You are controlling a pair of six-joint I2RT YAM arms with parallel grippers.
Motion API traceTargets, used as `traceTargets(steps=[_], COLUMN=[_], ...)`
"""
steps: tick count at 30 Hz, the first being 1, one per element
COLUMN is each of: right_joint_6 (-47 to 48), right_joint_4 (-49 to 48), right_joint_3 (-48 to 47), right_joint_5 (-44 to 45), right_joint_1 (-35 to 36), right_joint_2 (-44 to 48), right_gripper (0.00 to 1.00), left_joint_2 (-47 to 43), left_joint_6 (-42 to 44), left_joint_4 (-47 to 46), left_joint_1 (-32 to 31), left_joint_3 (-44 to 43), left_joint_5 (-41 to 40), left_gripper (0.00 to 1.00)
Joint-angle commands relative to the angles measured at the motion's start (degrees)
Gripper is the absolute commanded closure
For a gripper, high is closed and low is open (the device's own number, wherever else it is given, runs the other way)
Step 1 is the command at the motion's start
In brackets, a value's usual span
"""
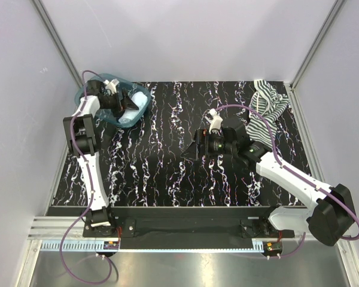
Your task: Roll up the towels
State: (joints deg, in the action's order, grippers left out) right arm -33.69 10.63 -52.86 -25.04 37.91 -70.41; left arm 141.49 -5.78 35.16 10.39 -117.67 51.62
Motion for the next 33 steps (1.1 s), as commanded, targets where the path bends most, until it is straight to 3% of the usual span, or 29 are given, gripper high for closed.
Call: traceTargets(steps=[1,11,14,18,22,25,26,28,30,33], right_joint_6=[0.1,0.6,2.1,5.0,3.6,3.3,3.9,5.0,6.2,8.1], right_joint_4=[-0.6,0.6,4.0,15.3,19.8,22.3,23.0,23.6,25.7,28.3], right_joint_3=[-2.0,-2.2,-4.3,-10.4,-11.9,-14.3,-16.8,-20.1,-26.8,-36.0], right_joint_5=[-1.2,0.9,4.6,12.0,20.2,23.4,24.1,24.7,26.1,28.7], right_joint_1=[-0.4,-0.4,-0.8,-3.4,-12.1,-22.0,-23.9,-29.1,-31.7,-35.7], right_joint_2=[-0.3,0.5,0.2,-4.6,-7.3,-10.2,-11.3,-16.2,-22.3,-29.8], right_gripper=[0.1,0.09,0.09,0.1,0.1,0.11,0.11,0.13,0.19,0.26], left_joint_2=[-6.4,-13.8,-17.0,-28.8,-43.3,-55.7,-58.8,-67.1,-73.7,-81.6], left_joint_6=[-1.9,-5.1,-6.5,-8.0,-6.4,-4.6,-4.9,-8.3,-10.8,-14.2], left_joint_4=[-3.2,-5.8,-6.4,-2.9,-0.8,-0.9,-1.7,-4.0,-5.2,-6.3], left_joint_1=[1.8,2.5,2.2,-0.2,-5.9,-13.9,-17.9,-20.7,-22.9,-25.6], left_joint_3=[-1.9,-4.8,-4.0,0.0,13.4,22.2,29.6,36.8,46.9,59.6], left_joint_5=[-4.2,-10.7,-12.8,-20.7,-34.1,-43.9,-45.6,-44.2,-37.3,-35.8], left_gripper=[0.01,0.01,0.01,0.01,0.01,0.01,0.01,0.01,0.01,0.01])
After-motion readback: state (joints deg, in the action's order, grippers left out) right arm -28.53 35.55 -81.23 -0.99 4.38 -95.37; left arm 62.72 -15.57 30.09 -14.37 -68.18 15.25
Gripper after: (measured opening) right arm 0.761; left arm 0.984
